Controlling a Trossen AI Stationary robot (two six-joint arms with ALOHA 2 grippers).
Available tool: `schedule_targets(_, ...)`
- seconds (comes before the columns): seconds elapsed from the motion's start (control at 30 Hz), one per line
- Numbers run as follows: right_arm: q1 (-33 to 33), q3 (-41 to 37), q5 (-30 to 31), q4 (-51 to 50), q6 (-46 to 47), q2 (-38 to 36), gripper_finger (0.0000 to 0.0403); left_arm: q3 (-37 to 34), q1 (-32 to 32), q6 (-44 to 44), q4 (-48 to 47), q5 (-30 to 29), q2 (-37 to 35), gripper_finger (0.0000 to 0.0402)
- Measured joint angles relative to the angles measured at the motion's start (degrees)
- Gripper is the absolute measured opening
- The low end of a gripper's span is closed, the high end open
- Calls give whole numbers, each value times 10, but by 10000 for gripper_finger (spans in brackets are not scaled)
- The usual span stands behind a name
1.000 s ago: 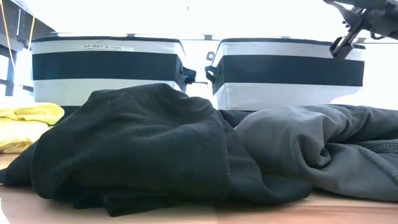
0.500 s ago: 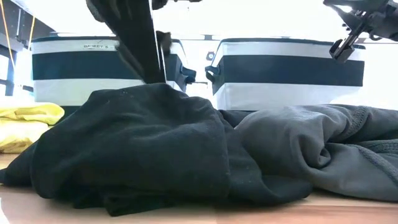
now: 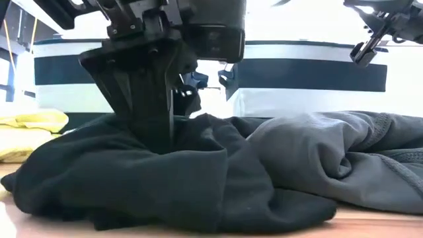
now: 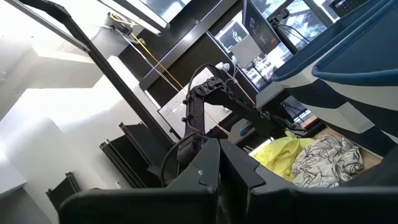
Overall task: Sort clothes
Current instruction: Put the black shirt into the left blue laundry bin
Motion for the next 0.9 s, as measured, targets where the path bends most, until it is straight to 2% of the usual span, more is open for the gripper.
schedule_targets(0.13, 0, 0, 0, -2, -4, 0, 0, -4, 2, -23, -58, 7, -31, 47)
schedule_targets(0.2, 0, 0, 0, -2, -4, 0, 0, -6, 8, -49, -92, 18, -53, 17)
schedule_targets(0.37, 0, 0, -10, -2, -23, 0, 0, -5, 20, -118, -150, -20, -158, 24)
schedule_targets(0.6, 0, 10, -28, -1, -27, 18, 0, -4, 48, -153, -156, -148, -309, 4)
schedule_targets(0.77, 0, 72, -23, -65, -96, 67, 0, -4, 74, -123, -155, -253, -380, 4)
schedule_targets(0.9, 0, 129, -22, -122, -158, 121, 0, -4, 100, -85, -147, -294, -418, 4)
